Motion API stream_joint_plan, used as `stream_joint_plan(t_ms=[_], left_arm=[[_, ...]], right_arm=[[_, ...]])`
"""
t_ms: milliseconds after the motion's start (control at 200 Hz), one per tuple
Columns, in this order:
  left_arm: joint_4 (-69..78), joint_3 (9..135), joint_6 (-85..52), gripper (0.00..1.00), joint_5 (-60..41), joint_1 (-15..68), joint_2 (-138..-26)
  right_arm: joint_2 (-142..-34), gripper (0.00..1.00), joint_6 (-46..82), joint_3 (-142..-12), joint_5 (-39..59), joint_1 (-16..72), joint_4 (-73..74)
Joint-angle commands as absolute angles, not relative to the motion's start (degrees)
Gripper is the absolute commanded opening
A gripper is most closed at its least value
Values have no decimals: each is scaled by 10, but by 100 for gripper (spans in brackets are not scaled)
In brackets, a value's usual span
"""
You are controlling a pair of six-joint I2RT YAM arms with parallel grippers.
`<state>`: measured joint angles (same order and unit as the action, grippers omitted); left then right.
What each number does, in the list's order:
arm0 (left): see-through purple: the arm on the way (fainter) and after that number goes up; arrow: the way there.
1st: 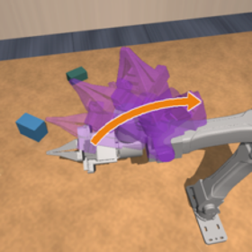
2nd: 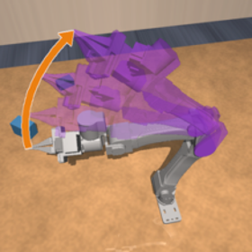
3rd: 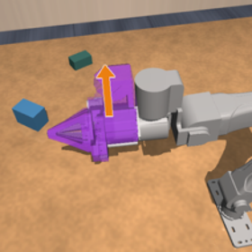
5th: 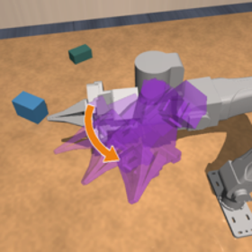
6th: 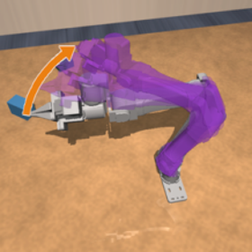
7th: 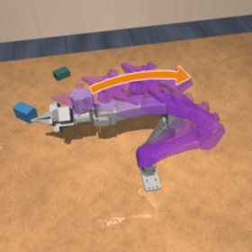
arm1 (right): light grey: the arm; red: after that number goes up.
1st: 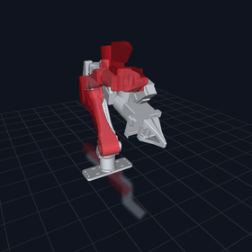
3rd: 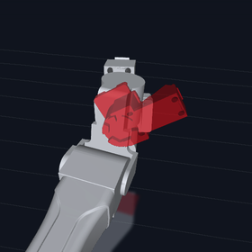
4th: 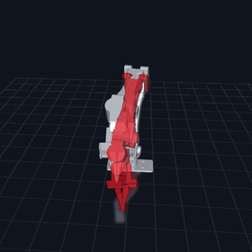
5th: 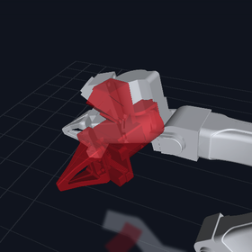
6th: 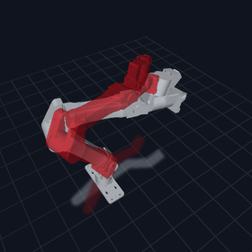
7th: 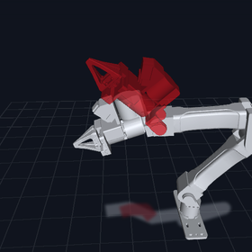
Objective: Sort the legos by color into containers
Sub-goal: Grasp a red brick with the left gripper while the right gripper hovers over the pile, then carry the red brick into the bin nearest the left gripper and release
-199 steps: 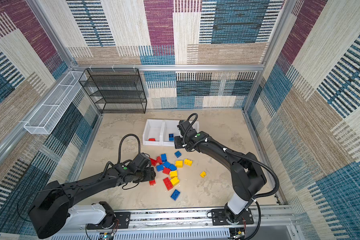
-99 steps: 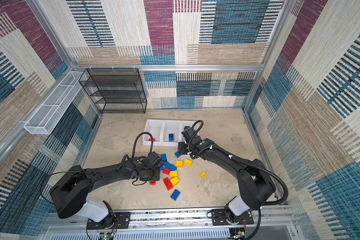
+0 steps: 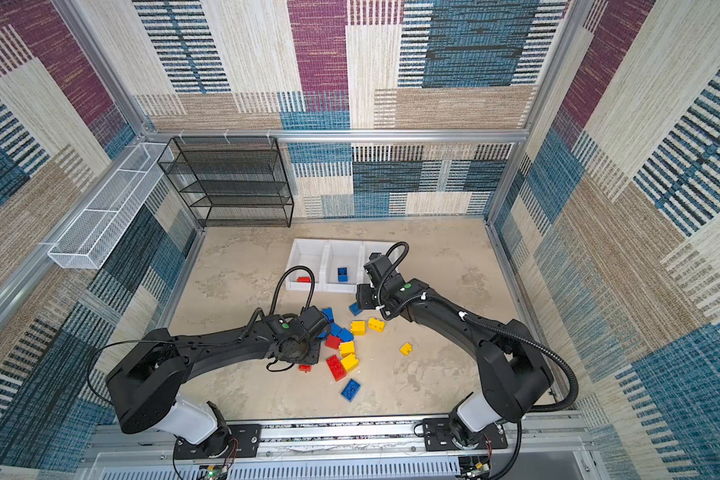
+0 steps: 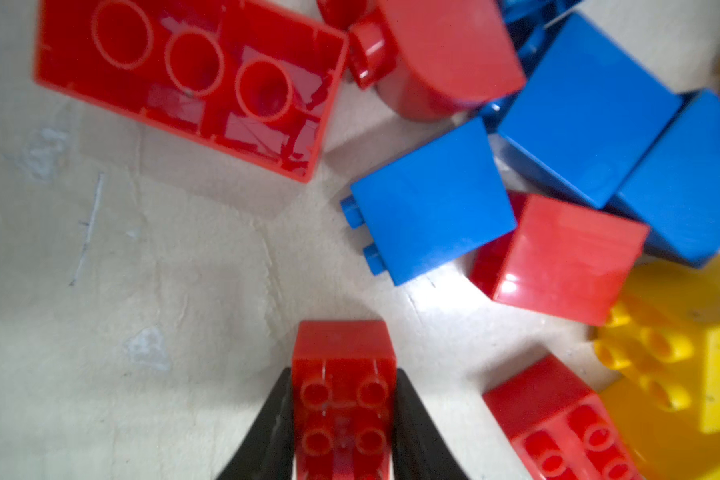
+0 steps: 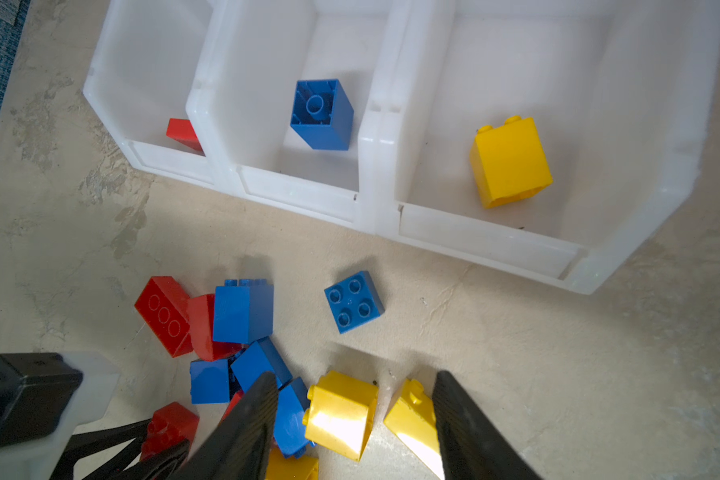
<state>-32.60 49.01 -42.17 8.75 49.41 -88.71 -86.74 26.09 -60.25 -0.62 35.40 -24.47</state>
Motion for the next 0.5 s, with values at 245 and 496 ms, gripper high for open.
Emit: stream_joint_plan(t_ms=[245, 496], left_arm=[[-349, 574, -341, 33, 131, 455, -838], [-333, 719, -211, 33, 106, 316, -911]], right_arm=[[-848, 62, 268, -606, -23, 354, -245], [-841, 62, 274, -602, -26, 354, -242]])
